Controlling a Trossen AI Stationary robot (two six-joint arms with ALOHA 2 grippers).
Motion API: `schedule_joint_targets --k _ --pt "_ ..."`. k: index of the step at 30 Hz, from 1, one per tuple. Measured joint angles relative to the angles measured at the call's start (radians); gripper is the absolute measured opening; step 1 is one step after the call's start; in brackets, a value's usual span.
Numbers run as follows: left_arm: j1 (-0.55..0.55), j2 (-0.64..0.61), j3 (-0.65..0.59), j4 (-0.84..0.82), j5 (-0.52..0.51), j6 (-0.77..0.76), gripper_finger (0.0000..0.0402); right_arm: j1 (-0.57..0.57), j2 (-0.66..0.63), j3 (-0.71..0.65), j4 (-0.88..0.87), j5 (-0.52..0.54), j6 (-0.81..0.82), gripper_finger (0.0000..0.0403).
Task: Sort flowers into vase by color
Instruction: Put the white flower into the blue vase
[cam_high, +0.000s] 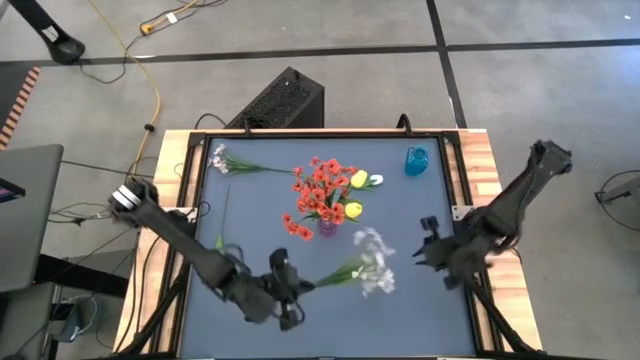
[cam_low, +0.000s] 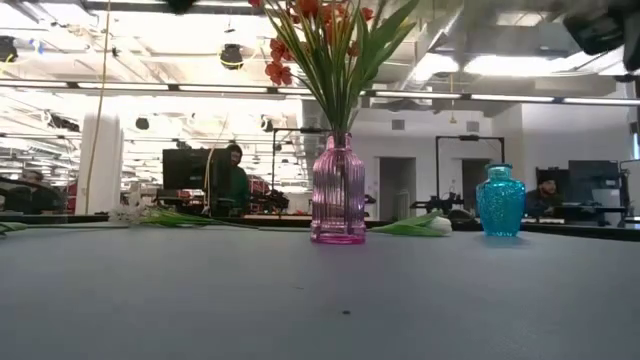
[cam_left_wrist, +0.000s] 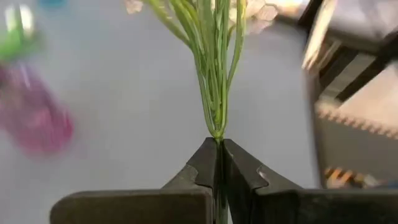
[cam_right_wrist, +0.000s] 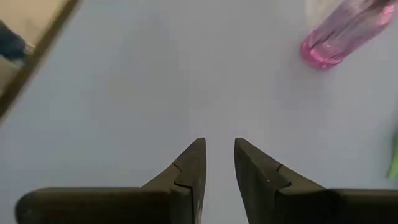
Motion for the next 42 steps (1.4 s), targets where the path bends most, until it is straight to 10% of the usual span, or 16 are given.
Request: schedule_joint_targets --k 9,17,27,42 --pt "0.112 -0.152 0.082 0.226 0.199 0.552 0.0 -0.106 -0.404 0.0 -0.025 0.094 0.137 0.0103" --pt "0.212 -0.156 0.091 0.44 0.433 0.84 0.0 -0.141 -0.425 0.0 0.192 0.152 0.11 0.0103" --pt "0.321 -0.153 0.091 0.521 0.536 0.785 0.0 -0.141 -0.209 0.0 0.574 0.175 -0.054 0.0112" --pt "0.363 -0.034 0.109 0.775 0.54 0.621 0.0 -0.197 0.053 0.0 1.235 0.12 -0.366 0.0267"
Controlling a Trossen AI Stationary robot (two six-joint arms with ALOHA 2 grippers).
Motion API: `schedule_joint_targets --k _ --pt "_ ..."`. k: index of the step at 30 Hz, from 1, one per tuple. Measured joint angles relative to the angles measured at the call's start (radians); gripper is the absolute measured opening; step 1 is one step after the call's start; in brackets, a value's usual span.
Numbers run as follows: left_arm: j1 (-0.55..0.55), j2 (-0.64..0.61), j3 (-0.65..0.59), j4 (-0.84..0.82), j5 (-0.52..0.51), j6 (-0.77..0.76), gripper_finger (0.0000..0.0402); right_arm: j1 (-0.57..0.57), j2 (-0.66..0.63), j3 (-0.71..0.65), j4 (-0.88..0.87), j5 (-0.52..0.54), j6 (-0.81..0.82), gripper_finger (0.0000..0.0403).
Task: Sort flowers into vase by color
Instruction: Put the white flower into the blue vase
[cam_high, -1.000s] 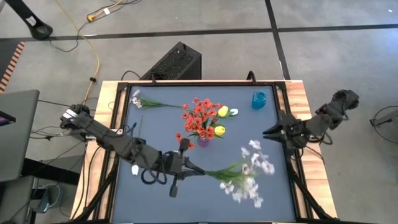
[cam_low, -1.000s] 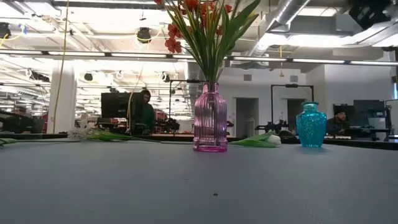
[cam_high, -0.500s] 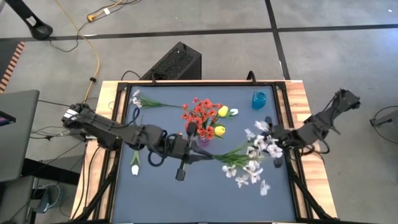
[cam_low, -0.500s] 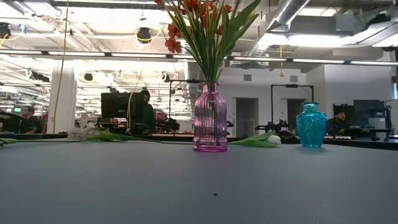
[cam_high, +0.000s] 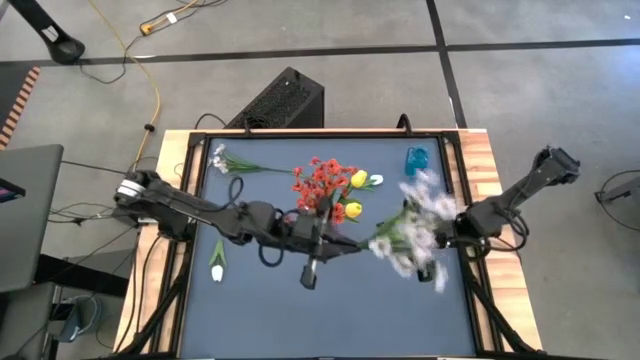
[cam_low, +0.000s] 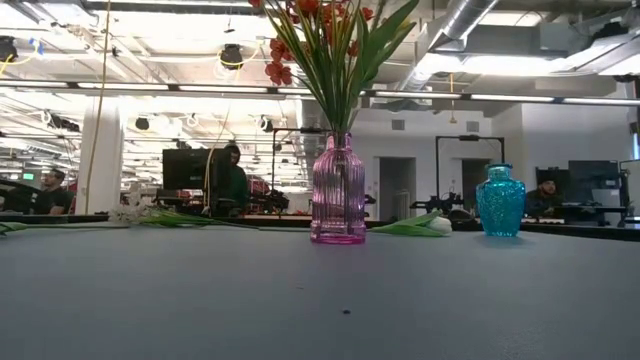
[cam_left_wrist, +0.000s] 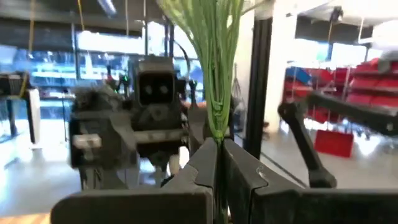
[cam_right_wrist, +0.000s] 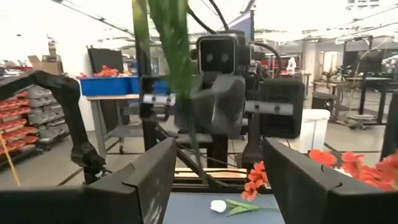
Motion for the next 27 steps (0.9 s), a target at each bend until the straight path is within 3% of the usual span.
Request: schedule_joint_targets --k 9,19,27 --pt "0.003 0.094 0.105 0.009 -0.068 0.002 0.0 -0.017 0.007 0.0 0.007 -0.104 0.009 0.0268" --pt "0.015 0.097 0.107 -0.016 -0.113 -0.006 0.0 -0.067 0.008 0.0 0.007 -0.107 0.095 0.0266" --pt "0.02 0.097 0.107 -0.086 -0.134 -0.009 0.0 -0.074 0.005 0.0 0.086 -0.107 0.064 0.0265"
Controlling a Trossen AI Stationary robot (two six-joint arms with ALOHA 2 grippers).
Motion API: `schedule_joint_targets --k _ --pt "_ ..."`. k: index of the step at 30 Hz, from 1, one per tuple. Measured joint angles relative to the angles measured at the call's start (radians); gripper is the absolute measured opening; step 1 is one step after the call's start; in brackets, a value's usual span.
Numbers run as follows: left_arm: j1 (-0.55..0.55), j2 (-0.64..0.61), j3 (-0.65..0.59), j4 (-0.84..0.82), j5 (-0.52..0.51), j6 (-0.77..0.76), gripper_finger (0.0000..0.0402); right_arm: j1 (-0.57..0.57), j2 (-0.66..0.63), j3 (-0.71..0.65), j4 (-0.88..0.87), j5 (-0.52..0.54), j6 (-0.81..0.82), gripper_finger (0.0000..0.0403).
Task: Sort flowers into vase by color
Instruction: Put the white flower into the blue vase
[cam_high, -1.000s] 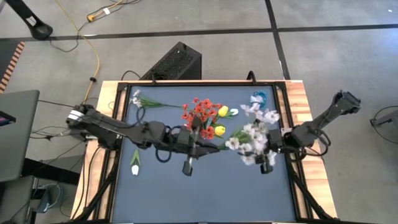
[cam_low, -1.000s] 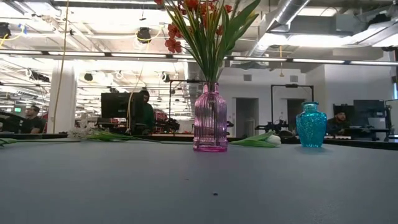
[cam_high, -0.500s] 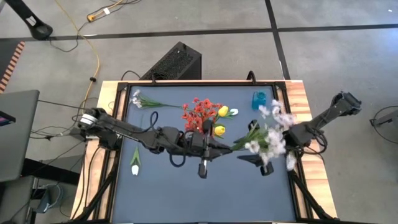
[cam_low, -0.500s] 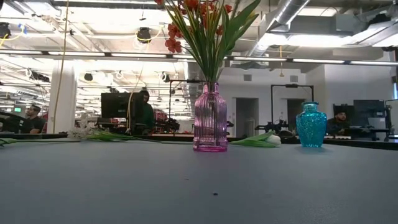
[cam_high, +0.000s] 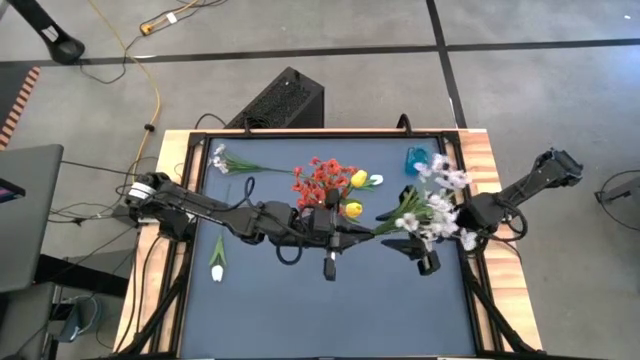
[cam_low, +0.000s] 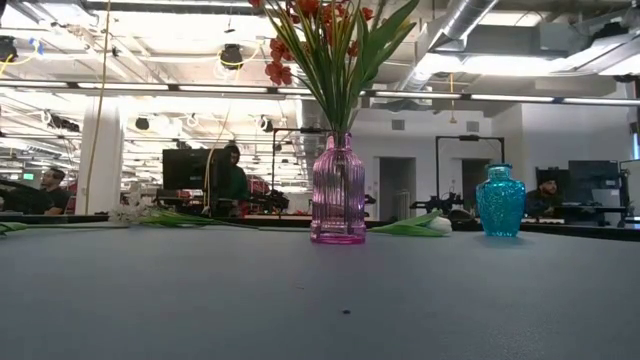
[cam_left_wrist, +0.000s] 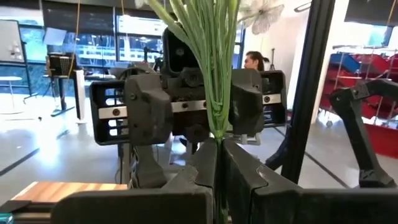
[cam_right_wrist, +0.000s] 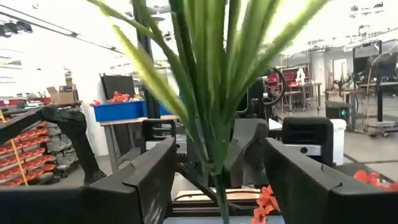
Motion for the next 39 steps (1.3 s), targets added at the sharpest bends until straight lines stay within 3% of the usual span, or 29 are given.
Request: schedule_joint_targets --k 10,14,21,28,30,33,35,39 --pt "-0.001 0.0 0.0 -0.028 -0.019 -0.001 0.0 -0.026 0.001 0.0 0.007 0.006 0.025 0.0254" --pt "-0.001 0.0 0.0 -0.037 -0.049 -0.003 0.0 -0.047 0.001 0.0 0.005 0.005 0.049 0.0201" --pt "0.0 -0.007 0.0 -0.043 -0.077 0.007 0.0039 -0.047 -0.027 0.0 -0.01 0.005 0.044 0.0031" --pt "-0.006 -0.128 -0.001 -0.149 -0.066 -0.003 0.0101 -0.043 -0.191 0.0 -0.1 0.082 0.016 0.0038" --pt "-0.01 -0.176 -0.001 -0.222 -0.043 -0.008 0.0111 -0.044 -0.254 0.0 -0.168 0.14 -0.004 0.0033" --pt "-0.021 -0.237 -0.001 -0.347 -0.036 -0.012 0.0115 -0.045 -0.333 0.0 -0.248 0.351 -0.106 0.003" --pt "-0.031 -0.274 -0.001 -0.421 -0.058 -0.016 0.0116 -0.052 -0.368 0.0 -0.255 0.503 -0.211 0.003" --pt "-0.048 -0.318 -0.001 -0.53 -0.157 -0.035 0.0116 -0.132 -0.391 0.001 -0.21 0.71 -0.429 0.003"
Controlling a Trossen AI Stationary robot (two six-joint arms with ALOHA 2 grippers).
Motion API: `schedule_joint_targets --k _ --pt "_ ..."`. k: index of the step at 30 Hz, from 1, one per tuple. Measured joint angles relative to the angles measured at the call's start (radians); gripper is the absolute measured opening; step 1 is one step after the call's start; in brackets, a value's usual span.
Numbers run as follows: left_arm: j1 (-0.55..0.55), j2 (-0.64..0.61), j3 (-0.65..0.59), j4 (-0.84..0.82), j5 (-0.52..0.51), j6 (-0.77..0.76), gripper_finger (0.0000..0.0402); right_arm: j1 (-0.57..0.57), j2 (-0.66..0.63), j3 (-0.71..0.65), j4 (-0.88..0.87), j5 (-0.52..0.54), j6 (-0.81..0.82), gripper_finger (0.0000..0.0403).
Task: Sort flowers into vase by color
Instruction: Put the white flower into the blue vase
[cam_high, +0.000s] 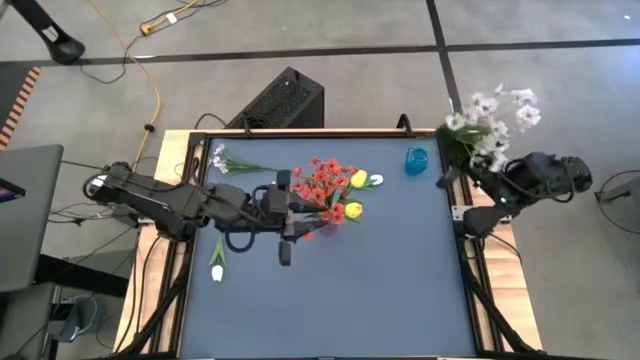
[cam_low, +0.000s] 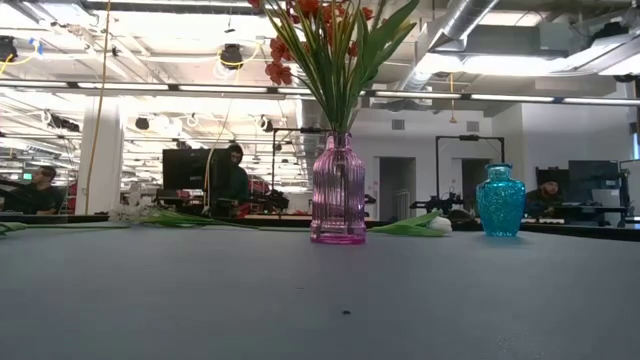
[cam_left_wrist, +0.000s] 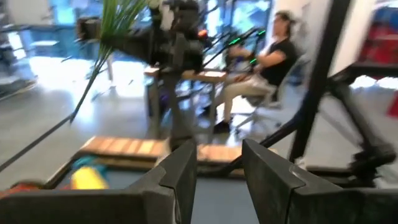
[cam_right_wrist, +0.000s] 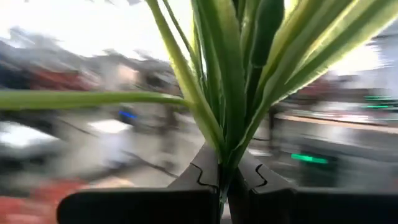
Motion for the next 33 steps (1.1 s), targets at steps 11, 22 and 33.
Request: schedule_joint_targets --k 11,22,33 --pt "-0.013 0.003 0.0 -0.075 -0.053 -0.045 0.0116 -0.48 -0.002 -0.001 -0.584 -0.049 0.353 0.003" --pt "-0.015 0.002 -0.001 -0.072 -0.044 -0.065 0.0116 -0.856 0.112 -0.002 -0.752 -0.447 0.523 0.003" --pt "-0.032 0.002 -0.001 -0.093 -0.062 -0.084 0.0116 -0.935 0.137 -0.15 -0.634 -0.492 0.523 0.0039"
